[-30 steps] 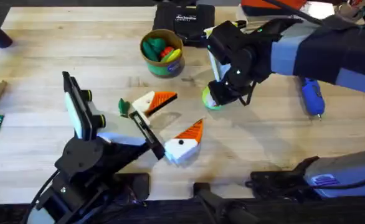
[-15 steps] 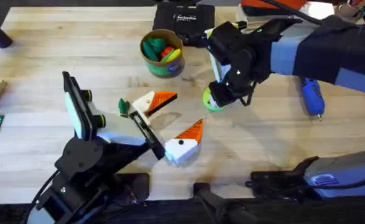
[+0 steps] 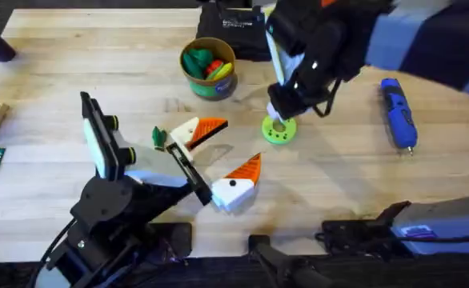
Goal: Pick up the gripper from the table and insert it into the empty holder that is missing its gripper. Then pick up a screw, insert it into the mounting hole, and use the screwdriver to tighten it. Finally, clean up the table by picking up the vegetable and placing it into the bucket.
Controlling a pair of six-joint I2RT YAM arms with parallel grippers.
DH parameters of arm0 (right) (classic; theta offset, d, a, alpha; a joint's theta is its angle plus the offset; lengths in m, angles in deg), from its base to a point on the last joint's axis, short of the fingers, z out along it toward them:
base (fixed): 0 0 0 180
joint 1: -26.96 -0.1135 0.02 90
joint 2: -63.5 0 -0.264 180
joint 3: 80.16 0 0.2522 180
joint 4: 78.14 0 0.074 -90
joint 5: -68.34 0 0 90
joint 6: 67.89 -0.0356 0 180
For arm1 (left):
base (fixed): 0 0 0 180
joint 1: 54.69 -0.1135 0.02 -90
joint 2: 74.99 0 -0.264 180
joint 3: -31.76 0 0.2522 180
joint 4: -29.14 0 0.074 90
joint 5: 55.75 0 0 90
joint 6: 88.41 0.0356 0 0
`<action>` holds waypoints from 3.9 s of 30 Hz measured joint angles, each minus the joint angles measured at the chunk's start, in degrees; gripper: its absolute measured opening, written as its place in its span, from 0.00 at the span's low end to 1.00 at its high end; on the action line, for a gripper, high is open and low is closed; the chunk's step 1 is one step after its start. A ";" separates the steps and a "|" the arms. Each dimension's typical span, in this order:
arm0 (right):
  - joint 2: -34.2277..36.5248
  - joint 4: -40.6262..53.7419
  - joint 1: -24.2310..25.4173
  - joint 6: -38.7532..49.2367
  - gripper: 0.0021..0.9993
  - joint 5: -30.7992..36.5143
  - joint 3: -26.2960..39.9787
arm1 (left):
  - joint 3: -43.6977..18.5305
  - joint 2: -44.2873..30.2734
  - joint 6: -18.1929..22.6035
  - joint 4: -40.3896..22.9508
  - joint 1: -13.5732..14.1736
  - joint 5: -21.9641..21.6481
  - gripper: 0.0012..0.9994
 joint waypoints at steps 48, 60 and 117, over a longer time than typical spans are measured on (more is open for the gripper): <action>1.78 5.15 -21.07 7.15 0.01 -14.66 24.47 | 0.00 0.00 9.60 0.07 0.00 3.13 0.99; 2.11 4.07 -21.00 7.14 0.01 -13.44 24.48 | 0.00 0.00 9.60 0.09 0.00 3.54 0.99; 4.51 6.04 -21.07 6.91 0.01 -12.86 26.10 | 0.00 -0.33 9.03 0.09 0.00 3.72 0.99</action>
